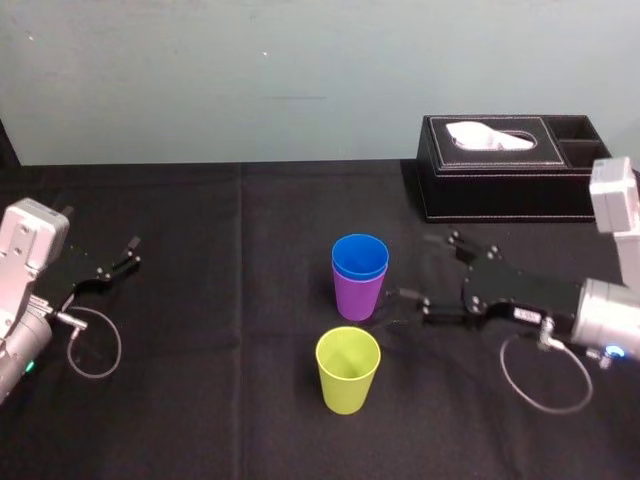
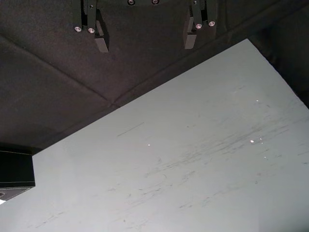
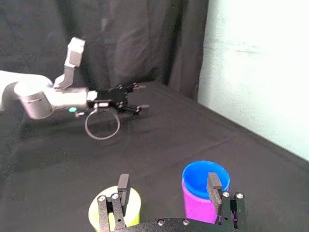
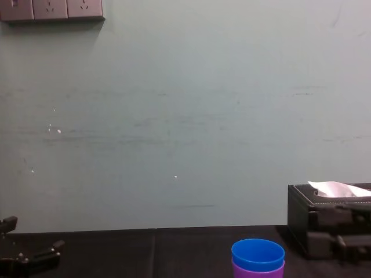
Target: Stack the three plastic cups sequentially using one hand.
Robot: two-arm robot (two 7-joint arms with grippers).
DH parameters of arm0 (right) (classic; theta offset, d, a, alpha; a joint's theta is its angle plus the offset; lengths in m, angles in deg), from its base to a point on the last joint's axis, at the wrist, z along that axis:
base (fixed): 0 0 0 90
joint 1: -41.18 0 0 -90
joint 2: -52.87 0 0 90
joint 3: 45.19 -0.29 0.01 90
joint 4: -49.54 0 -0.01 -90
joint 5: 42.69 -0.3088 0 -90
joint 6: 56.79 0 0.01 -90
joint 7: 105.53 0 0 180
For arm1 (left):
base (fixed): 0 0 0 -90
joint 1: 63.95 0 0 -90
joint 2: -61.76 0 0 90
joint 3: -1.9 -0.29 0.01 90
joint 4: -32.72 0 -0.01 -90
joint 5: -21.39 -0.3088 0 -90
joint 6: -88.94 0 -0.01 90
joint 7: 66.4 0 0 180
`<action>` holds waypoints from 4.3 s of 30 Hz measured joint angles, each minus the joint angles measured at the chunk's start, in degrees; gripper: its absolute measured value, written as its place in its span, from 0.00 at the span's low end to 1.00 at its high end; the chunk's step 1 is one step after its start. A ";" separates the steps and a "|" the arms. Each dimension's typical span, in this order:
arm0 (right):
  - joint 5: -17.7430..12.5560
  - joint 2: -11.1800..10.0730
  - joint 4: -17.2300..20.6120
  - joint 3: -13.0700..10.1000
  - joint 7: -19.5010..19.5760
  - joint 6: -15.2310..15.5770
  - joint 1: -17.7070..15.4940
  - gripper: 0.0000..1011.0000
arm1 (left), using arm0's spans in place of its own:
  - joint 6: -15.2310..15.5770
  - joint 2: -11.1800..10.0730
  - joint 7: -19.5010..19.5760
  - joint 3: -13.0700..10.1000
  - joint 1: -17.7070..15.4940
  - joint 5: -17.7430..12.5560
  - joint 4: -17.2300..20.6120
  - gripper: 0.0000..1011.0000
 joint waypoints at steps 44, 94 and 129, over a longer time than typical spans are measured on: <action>7.44 0.71 -2.13 5.43 -0.28 -3.36 -3.71 0.99 | 0.00 0.00 0.00 0.00 0.00 0.00 0.00 1.00; 7.42 7.32 -8.59 10.33 -2.46 -0.59 2.76 0.99 | 0.00 0.00 0.00 0.00 0.00 0.00 0.00 1.00; 7.07 6.17 -5.94 9.42 -0.77 -0.20 1.51 0.74 | 0.00 0.00 0.00 0.00 0.00 0.00 0.00 1.00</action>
